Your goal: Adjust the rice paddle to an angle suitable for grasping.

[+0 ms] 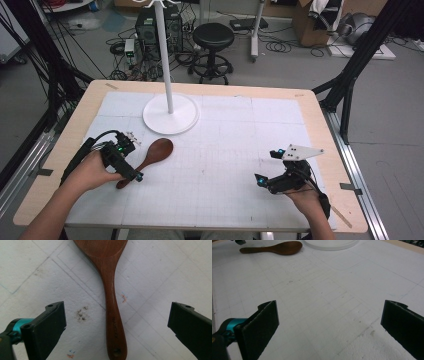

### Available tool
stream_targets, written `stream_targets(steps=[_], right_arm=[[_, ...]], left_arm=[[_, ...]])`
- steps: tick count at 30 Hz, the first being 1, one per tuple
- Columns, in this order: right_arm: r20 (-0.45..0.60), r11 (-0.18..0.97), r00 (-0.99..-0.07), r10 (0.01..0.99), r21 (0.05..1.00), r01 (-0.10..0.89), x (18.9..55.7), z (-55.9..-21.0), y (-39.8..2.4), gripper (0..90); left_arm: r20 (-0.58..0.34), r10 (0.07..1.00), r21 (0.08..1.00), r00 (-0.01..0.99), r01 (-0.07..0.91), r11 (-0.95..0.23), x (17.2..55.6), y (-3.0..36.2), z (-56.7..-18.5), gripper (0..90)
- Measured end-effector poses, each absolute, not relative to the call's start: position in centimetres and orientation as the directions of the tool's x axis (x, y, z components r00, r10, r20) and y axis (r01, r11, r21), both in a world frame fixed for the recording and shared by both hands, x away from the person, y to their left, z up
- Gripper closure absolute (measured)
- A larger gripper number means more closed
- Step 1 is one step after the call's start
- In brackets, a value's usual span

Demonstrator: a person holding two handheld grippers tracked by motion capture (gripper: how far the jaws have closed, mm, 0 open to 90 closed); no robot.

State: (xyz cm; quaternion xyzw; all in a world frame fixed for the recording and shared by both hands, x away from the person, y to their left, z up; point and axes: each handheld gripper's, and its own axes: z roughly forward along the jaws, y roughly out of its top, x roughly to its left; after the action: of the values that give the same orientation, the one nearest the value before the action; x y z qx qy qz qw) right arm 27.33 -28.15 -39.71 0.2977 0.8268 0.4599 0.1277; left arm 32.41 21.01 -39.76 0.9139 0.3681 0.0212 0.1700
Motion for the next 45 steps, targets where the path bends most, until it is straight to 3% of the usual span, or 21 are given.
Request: stream_targets(steps=[9,22,26,45], right_arm=[[0.062,0.406,-0.79,0.611,0.832,0.379,27.4,-39.9,-28.2,0.9],[0.063,0.41,-0.788,0.613,0.827,0.385,27.5,-40.0,-28.2,0.9],[0.063,0.41,-0.787,0.614,0.826,0.386,27.5,-40.1,-28.2,0.9],[0.061,0.412,-0.787,0.615,0.826,0.385,27.6,-40.1,-28.2,0.9]], left_arm=[[-0.097,0.698,0.287,0.71,0.691,-0.663,33.3,20.1,-40.3,5.7],[-0.077,0.725,0.242,0.684,0.718,-0.652,34.3,19.3,-40.9,23.5],[-0.069,0.731,0.234,0.679,0.723,-0.65,34.5,19.2,-41.0,32.7],[-0.078,0.731,0.211,0.678,0.728,-0.653,35.0,18.9,-41.7,54.0]])
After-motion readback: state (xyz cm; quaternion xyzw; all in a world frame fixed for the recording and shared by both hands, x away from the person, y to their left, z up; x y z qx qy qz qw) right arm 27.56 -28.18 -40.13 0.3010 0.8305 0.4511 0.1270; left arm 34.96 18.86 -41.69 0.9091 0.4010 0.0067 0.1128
